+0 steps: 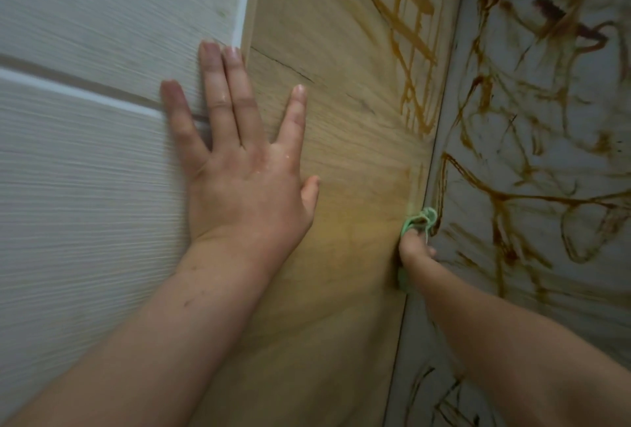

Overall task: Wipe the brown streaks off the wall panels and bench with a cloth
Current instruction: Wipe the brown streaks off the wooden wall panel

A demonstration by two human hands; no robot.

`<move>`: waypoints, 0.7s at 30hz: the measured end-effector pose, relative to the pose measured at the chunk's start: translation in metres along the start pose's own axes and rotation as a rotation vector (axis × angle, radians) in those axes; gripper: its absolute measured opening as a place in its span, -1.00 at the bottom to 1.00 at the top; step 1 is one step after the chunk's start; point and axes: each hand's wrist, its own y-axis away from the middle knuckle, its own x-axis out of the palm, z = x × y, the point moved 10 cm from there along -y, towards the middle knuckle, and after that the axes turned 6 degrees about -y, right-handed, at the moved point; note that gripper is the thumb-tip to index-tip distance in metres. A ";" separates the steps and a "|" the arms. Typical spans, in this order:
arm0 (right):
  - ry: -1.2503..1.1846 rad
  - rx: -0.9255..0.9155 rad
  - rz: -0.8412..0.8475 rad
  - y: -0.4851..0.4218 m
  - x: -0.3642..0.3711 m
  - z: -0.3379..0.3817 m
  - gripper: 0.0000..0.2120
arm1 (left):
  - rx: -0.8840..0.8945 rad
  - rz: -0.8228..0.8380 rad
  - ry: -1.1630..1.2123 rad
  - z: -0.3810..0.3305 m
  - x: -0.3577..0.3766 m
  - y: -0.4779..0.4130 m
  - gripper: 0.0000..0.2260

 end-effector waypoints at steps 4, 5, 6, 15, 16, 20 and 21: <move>-0.264 0.255 0.098 0.006 0.019 -0.010 -0.37 | -0.002 0.014 -0.031 0.000 0.001 -0.001 -0.15; -0.295 0.234 0.107 0.000 0.019 0.008 -0.37 | -0.004 0.015 -0.035 0.000 0.001 -0.001 -0.15; -0.286 0.199 0.105 0.004 0.016 0.032 -0.32 | -0.006 0.015 -0.036 0.000 0.001 -0.001 -0.15; -0.203 -0.333 0.043 0.080 0.006 0.172 -0.44 | -0.014 0.040 -0.033 0.001 0.000 -0.001 -0.15; -0.165 -0.348 0.066 0.090 0.011 0.169 -0.43 | -0.016 0.050 -0.044 0.001 0.000 -0.001 -0.15; 0.005 -0.565 0.200 0.153 0.021 0.205 -0.45 | -0.015 0.076 -0.058 0.001 -0.001 -0.002 -0.16; 0.048 -0.656 0.228 0.172 0.022 0.225 -0.45 | -0.020 0.086 -0.059 0.001 -0.001 -0.002 -0.16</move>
